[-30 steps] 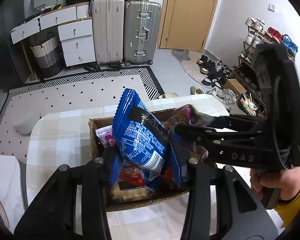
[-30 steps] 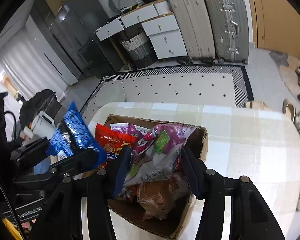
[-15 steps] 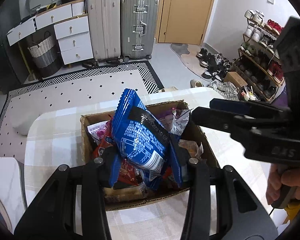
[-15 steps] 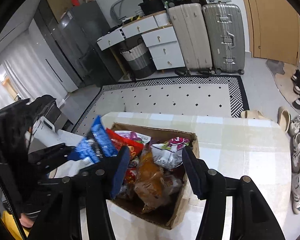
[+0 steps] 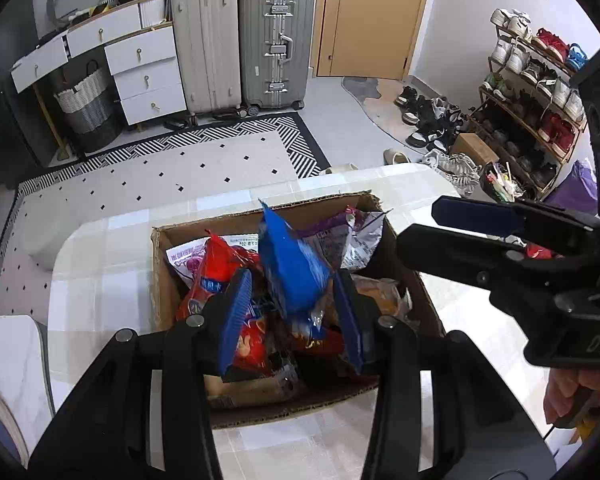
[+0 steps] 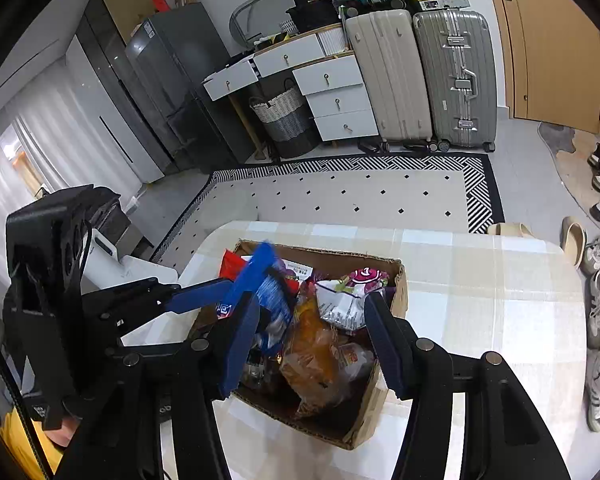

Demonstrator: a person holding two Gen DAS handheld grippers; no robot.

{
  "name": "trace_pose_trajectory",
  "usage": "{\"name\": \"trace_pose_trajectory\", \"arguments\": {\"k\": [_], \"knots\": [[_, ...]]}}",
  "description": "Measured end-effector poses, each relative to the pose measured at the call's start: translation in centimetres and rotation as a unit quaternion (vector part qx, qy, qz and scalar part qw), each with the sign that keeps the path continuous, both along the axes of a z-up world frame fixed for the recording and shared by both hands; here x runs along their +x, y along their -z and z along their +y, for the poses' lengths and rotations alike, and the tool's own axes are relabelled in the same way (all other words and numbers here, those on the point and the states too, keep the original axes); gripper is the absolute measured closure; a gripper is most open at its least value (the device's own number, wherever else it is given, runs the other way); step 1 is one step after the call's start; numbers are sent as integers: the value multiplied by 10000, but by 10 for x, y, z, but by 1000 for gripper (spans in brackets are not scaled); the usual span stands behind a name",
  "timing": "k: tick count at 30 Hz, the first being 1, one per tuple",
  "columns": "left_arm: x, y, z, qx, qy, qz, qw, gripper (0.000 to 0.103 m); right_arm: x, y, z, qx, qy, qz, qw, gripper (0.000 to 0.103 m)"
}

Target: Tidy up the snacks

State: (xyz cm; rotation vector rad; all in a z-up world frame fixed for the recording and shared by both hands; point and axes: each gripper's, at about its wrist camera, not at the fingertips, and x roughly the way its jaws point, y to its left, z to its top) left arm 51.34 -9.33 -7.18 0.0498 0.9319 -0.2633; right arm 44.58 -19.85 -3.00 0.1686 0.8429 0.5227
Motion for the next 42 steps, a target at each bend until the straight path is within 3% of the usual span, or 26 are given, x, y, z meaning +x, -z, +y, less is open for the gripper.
{"name": "trace_pose_trajectory", "arguments": {"k": [10, 18, 22, 25, 28, 32, 36, 39, 42], "knots": [[-22, -28, 13, -12, -128, -200, 9997, 62, -9, 0, -3, 58, 40, 60, 10000, 47], [-67, -64, 24, 0, -303, -537, 9981, 61, -34, -21, -3, 103, 62, -136, 9998, 47], [-102, -90, 29, 6, -378, -815, 9960, 48, -54, -40, 0, 91, 27, -326, 9994, 47], [-126, -113, 32, 6, -403, -990, 9943, 46, -73, -57, 3, 112, -12, -509, 9986, 46], [-154, -137, 38, -20, -481, -1174, 9919, 35, -96, -75, 7, 145, -41, -732, 9972, 33], [-196, -165, 48, 33, -587, -1449, 9877, 25, -131, -95, 11, 182, -117, -1059, 9941, 33], [-239, -193, 57, 55, -728, -1672, 9832, 22, -172, -112, 17, 219, -154, -1394, 9899, 21], [-269, -211, 64, -10, -753, -1805, 9807, 19, -207, -124, 19, 316, -221, -1700, 9847, 19], [-303, -225, 71, 14, -805, -1978, 9769, 17, -238, -134, 19, 374, -199, -1963, 9796, 11]]}}
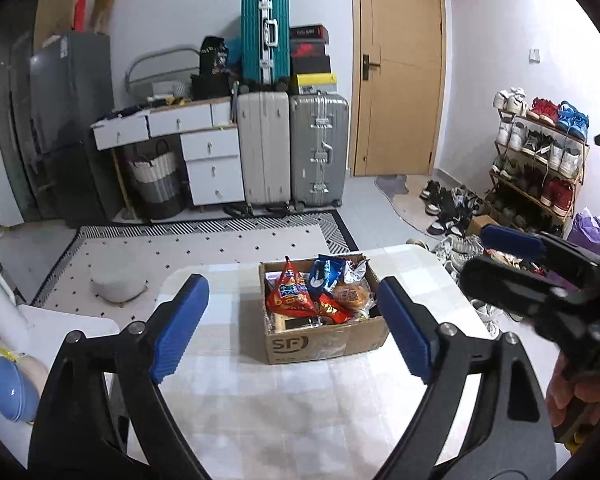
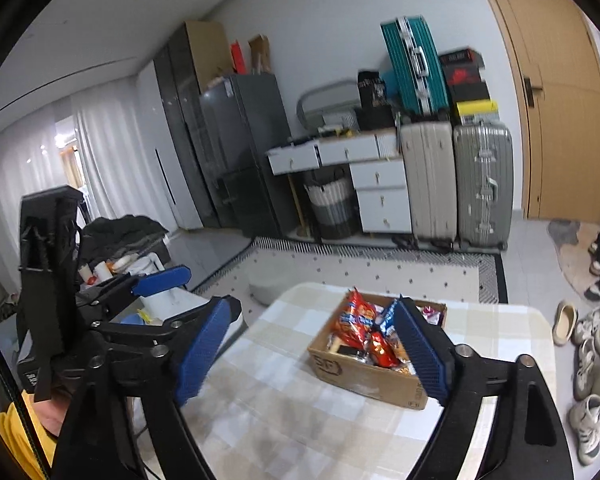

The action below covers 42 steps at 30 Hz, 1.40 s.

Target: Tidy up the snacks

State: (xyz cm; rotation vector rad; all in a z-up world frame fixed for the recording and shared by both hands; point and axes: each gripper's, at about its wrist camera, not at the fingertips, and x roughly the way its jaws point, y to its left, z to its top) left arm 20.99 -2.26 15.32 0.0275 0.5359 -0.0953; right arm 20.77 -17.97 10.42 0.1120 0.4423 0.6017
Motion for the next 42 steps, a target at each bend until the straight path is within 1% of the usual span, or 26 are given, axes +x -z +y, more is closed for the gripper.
{"name": "trace_pose_trajectory", "arguments": {"k": [2, 3, 5, 6, 10, 12, 13, 14, 17, 19, 21, 23, 26, 29, 33, 35, 38, 40, 41, 42], "knots": [[-26, -8, 5, -6, 9, -108, 9999, 15, -22, -5, -4, 118, 30, -199, 9997, 9], [-37, -10, 7, -9, 8, -138, 9999, 12, -30, -7, -6, 161, 35, -277, 9995, 8], [-62, -14, 14, -36, -13, -288, 9996, 2, -50, -8, -10, 241, 67, -463, 9986, 5], [-69, -17, 19, -38, -56, -376, 9993, 0, -57, -8, -12, 252, 81, -534, 9982, 5], [-115, -20, 35, -38, -250, -791, 9965, 0, -87, 1, -20, 319, 158, -854, 9957, 4], [-131, -17, 44, -27, -340, -902, 9953, 0, -94, 8, -23, 298, 208, -948, 9948, 3], [-142, -15, 49, -27, -403, -1011, 9941, 0, -100, 13, -26, 266, 266, -1025, 9940, 3], [-145, -11, 54, -18, -451, -1062, 9933, 0, -104, 17, -27, 239, 311, -1072, 9935, 2], [-167, 3, 67, 2, -593, -1281, 9900, 0, -108, 32, -36, 232, 378, -1223, 9915, 1], [-164, 15, 74, -21, -747, -1319, 9884, 0, -109, 44, -40, 214, 462, -1249, 9909, 1], [-159, 31, 80, -92, -762, -1216, 9896, 0, -107, 58, -43, 141, 509, -1185, 9915, 1], [-152, 50, 85, -142, -788, -968, 9921, 0, -102, 71, -46, 100, 568, -1150, 9917, 1], [-133, 81, 89, -192, -877, -700, 9935, 0, -97, 93, -51, 135, 673, -1126, 9913, 1], [-113, 114, 91, -175, -981, -549, 9935, 0, -91, 120, -55, 98, 798, -1064, 9911, 1], [-96, 157, 90, -121, -1019, -610, 9928, 0, -84, 161, -57, -54, 977, -1018, 9900, 1], [-89, 171, 87, -70, -1026, -689, 9923, 0, -81, 179, -57, -116, 982, -989, 9902, 1], [-82, 198, 79, 141, -1063, -950, 9897, 0, -79, 202, -57, -190, 1037, -1040, 9890, 1], [-83, 212, 77, 152, -1059, -1074, 9884, 0, -80, 213, -58, -191, 1113, -1116, 9873, 1], [-83, 225, 77, 121, -1049, -1122, 9881, 0, -81, 217, -59, -177, 1131, -1154, 9867, 1], [-80, 232, 77, 98, -1032, -1124, 9882, 0, -84, 221, -60, -167, 1157, -1217, 9857, 1]]}}
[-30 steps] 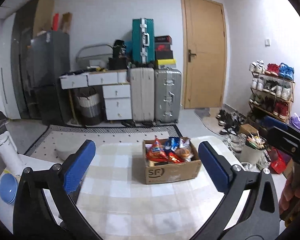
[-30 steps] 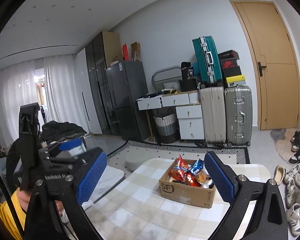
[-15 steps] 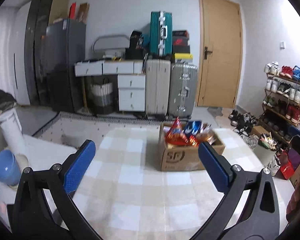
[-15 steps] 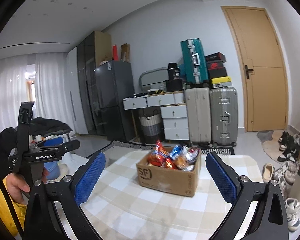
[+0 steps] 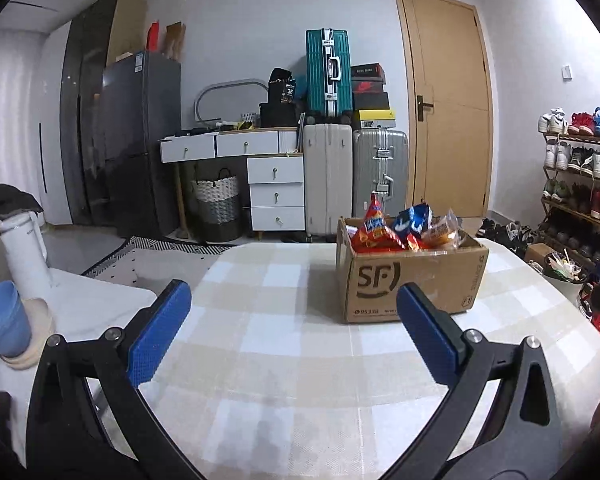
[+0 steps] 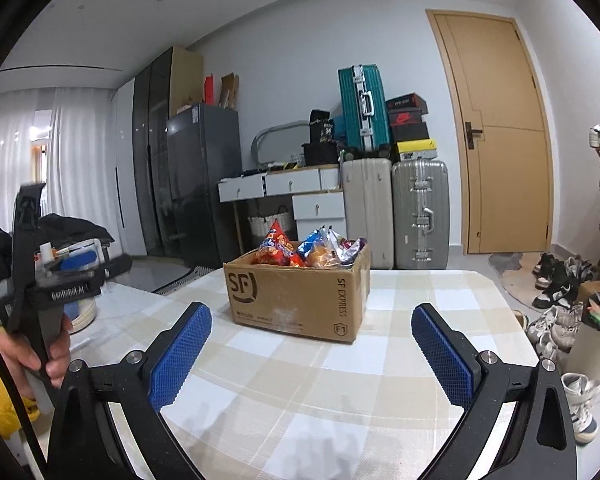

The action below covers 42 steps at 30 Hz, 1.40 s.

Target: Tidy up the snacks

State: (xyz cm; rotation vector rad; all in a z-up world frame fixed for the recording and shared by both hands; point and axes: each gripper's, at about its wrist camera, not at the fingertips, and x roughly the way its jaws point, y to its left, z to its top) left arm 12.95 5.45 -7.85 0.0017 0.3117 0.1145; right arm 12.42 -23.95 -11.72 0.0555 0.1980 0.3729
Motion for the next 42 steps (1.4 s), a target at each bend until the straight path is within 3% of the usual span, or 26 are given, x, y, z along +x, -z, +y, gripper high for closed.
{"name": "trace_pose_trajectory", "arguments": {"k": [7, 15, 21, 42], "knots": [[18, 60, 18, -298, -147, 10, 9994, 0, -11, 17, 4, -270, 324, -456, 9981, 1], [31, 86, 17, -262, -209, -35, 9994, 0, -9, 16, 8, -330, 273, -421, 9982, 1], [41, 99, 12, -163, -140, -28, 9998, 0, -8, 15, 5, -256, 268, -366, 9986, 1], [50, 93, 17, -155, -134, -7, 9998, 0, -11, 14, 0, -104, 304, -343, 9989, 1]]}}
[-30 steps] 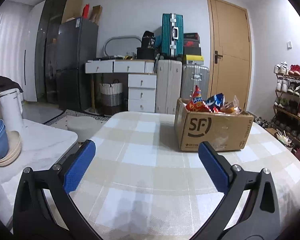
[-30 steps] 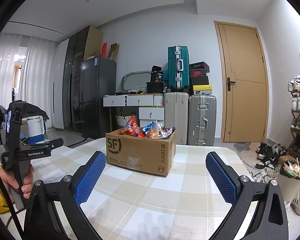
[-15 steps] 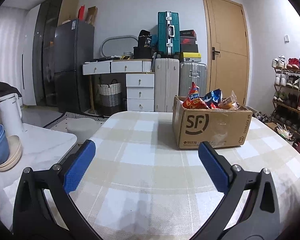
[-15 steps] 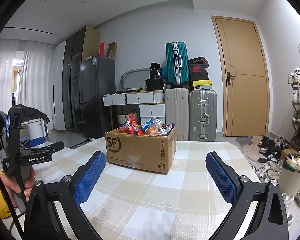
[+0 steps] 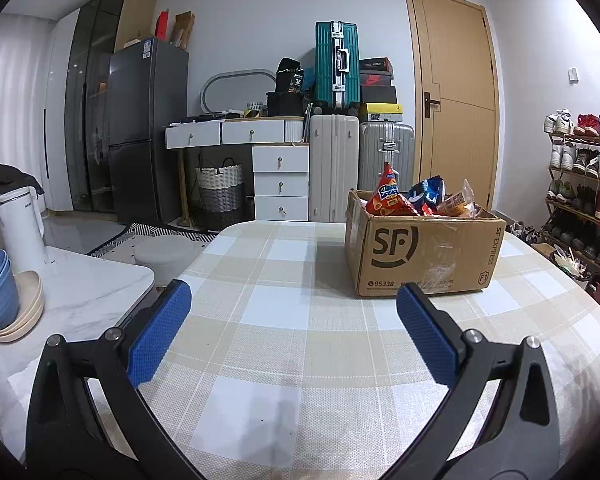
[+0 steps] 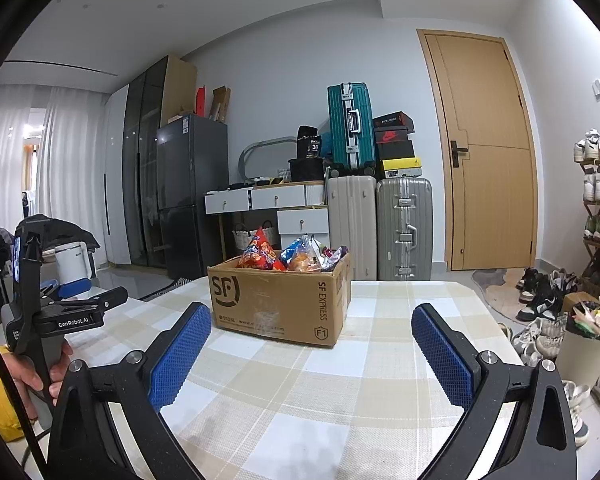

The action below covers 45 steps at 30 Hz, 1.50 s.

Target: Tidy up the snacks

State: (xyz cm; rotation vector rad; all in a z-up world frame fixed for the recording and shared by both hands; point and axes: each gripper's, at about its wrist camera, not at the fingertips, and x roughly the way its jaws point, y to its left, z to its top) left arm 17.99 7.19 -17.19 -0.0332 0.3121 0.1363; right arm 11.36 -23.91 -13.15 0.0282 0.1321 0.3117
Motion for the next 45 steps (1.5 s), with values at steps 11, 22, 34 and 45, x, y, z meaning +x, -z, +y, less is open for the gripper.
{"name": "trace_pose_trajectory", "arguments": {"k": [11, 22, 34, 45], "knots": [[3, 5, 2, -5, -6, 8, 10000, 0, 0, 1, 0, 1, 3, 3, 10000, 1], [11, 10, 3, 7, 23, -10, 10000, 0, 0, 1, 0, 6, 7, -5, 10000, 1], [10, 14, 7, 2, -15, -10, 10000, 0, -1, 1, 2, 3, 23, -7, 10000, 1], [7, 14, 8, 0, -16, -14, 10000, 0, -3, 0, 2, 5, 38, -5, 10000, 1]]}}
